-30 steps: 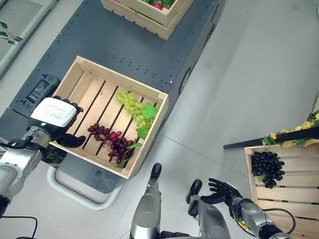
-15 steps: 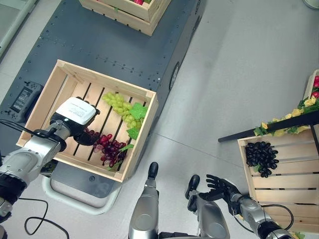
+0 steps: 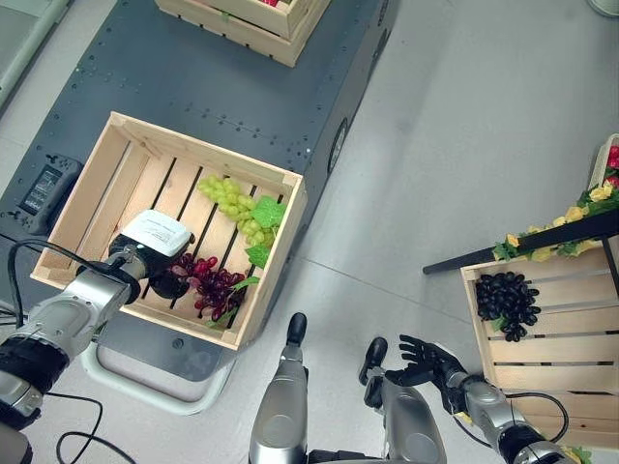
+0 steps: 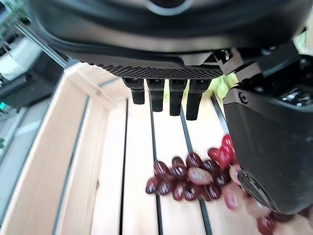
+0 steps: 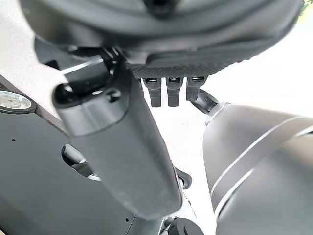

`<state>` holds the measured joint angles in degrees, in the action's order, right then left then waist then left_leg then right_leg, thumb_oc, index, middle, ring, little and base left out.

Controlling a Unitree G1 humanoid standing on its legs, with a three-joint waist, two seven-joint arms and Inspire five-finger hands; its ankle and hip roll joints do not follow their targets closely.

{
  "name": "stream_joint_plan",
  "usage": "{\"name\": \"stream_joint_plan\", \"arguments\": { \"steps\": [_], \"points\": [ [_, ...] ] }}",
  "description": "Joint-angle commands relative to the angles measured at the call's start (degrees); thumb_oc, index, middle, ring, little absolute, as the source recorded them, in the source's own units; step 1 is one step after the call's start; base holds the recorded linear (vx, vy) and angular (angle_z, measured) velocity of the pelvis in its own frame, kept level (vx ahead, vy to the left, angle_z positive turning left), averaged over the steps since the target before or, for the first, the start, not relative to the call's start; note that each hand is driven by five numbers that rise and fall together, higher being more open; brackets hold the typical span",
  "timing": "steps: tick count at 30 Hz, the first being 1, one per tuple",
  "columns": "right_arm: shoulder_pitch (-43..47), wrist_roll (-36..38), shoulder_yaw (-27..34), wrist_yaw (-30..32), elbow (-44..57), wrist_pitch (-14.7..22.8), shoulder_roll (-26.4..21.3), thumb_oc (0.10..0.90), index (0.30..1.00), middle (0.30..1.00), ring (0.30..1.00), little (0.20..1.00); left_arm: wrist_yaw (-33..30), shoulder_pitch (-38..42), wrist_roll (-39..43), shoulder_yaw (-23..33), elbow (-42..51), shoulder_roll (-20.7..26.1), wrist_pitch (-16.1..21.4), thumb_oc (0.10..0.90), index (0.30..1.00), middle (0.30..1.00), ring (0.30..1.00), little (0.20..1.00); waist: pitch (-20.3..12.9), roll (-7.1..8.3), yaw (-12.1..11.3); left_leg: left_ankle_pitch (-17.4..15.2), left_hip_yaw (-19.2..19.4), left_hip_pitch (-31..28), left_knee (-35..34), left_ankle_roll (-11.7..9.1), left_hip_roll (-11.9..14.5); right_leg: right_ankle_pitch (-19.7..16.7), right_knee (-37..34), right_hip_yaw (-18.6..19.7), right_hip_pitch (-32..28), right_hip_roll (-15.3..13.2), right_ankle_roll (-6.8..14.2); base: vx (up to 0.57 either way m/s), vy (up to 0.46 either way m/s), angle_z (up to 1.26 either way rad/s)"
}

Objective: Pick up the fruits from the basket on one side to the basket on the other side

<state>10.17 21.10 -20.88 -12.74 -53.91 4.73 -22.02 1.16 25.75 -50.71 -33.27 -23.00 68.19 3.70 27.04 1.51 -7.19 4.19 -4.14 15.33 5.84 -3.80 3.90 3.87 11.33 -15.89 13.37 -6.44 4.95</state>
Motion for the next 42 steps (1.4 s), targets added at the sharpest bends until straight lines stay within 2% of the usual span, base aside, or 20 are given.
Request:
{"name": "stream_joint_plan", "arguments": {
  "steps": [1,7,11,15,20,30,34,39,42],
  "points": [
    [-2.1,0.9,-0.9,-1.6,1.8,1.4,-3.5,0.8,0.9,0.9,0.9,0.9,2.3,3.4,2.7,5.7,3.2,4.0,-0.2,0.8,0.9,0.9,0.9,0.9,-0.9,-0.51,0.9,-4.4,2.9,2.9,6.7,0.7,-5.6,1.8,4.0,-1.5,1.3,3.2,-1.5,0.0,0.0,0.0],
    [-2.0,1.5,-0.7,-2.0,1.7,1.6,-3.9,0.8,0.9,0.9,0.9,0.9,3.4,4.6,2.1,5.3,4.5,5.5,-1.1,0.8,0.9,0.9,0.9,0.9,-0.6,-0.73,0.8,-4.3,2.7,3.0,6.5,0.7,-5.8,1.6,3.9,-2.0,1.3,3.0,-1.3,0.0,0.0,0.0],
    [-1.4,2.0,-1.1,-2.2,0.9,2.2,-3.2,0.8,0.9,0.9,0.9,0.9,1.9,6.8,2.1,2.8,2.6,4.2,0.4,0.8,0.9,0.9,0.9,0.9,-0.7,0.12,0.8,-4.4,2.7,3.3,6.6,0.8,-5.6,1.6,4.2,-2.0,1.8,3.2,-1.4,0.0,-0.026,0.02],
    [-0.9,2.0,-1.6,-2.3,0.6,2.3,-2.9,0.8,0.9,0.9,0.9,0.9,1.0,8.2,1.7,1.1,1.3,3.0,-0.4,0.8,0.9,0.9,0.9,0.9,-0.6,0.74,1.1,-4.5,3.0,3.2,6.5,0.7,-5.5,1.6,4.1,-1.8,1.8,3.5,-1.4,0.0,0.0,0.0],
    [-0.5,1.8,-2.1,-2.6,0.3,2.3,-2.5,0.8,0.9,0.9,0.9,0.9,0.7,10.9,-0.2,-2.2,-1.2,0.8,0.3,0.8,0.9,0.9,0.9,0.9,-0.6,1.48,1.5,-4.6,3.2,3.3,6.8,0.7,-5.3,1.7,4.3,-1.5,2.0,3.7,-1.4,0.0,0.0,0.0],
    [1.7,1.7,-3.3,-2.5,-0.8,2.4,-2.2,0.8,0.9,0.9,0.9,0.9,4.8,13.4,-4.5,-7.4,-5.6,-3.8,-0.3,0.8,0.9,0.9,0.9,0.9,-0.1,1.91,2.4,-4.5,3.7,3.1,6.3,0.8,-4.9,1.8,4.8,-1.2,2.7,3.8,-1.4,0.0,0.0,0.0],
    [1.9,1.8,-3.2,-2.6,-0.9,2.4,-2.4,0.8,0.9,0.9,0.9,0.9,6.6,14.2,-6.0,-8.8,-5.7,-4.0,0.9,0.8,0.9,0.9,0.9,0.9,-0.1,1.91,2.6,-4.5,3.8,3.0,6.3,0.8,-5.0,1.7,4.7,-1.1,2.6,3.7,-1.3,0.0,0.0,0.0],
    [1.8,1.6,-3.1,-2.6,-1.3,2.6,-2.5,0.8,0.9,0.9,0.9,0.9,9.0,14.8,-7.5,-9.7,-4.9,-3.6,0.8,0.8,0.9,0.9,0.9,0.9,-0.1,1.8,2.6,-4.6,3.7,2.8,6.2,0.8,-5.1,1.7,4.7,-1.3,2.5,3.5,-1.1,0.0,0.0,0.0],
    [1.9,1.8,-3.1,-2.7,-1.4,2.8,-2.5,0.8,0.9,0.9,0.9,0.9,11.4,15.5,-8.3,-10.1,-3.9,-3.0,-0.6,0.8,0.9,0.9,0.9,0.9,0.1,1.8,2.5,-4.5,3.7,2.9,6.1,0.8,-5.1,1.6,4.6,-1.4,2.5,3.4,-1.1,0.0,0.0,0.0]
  ]
}}
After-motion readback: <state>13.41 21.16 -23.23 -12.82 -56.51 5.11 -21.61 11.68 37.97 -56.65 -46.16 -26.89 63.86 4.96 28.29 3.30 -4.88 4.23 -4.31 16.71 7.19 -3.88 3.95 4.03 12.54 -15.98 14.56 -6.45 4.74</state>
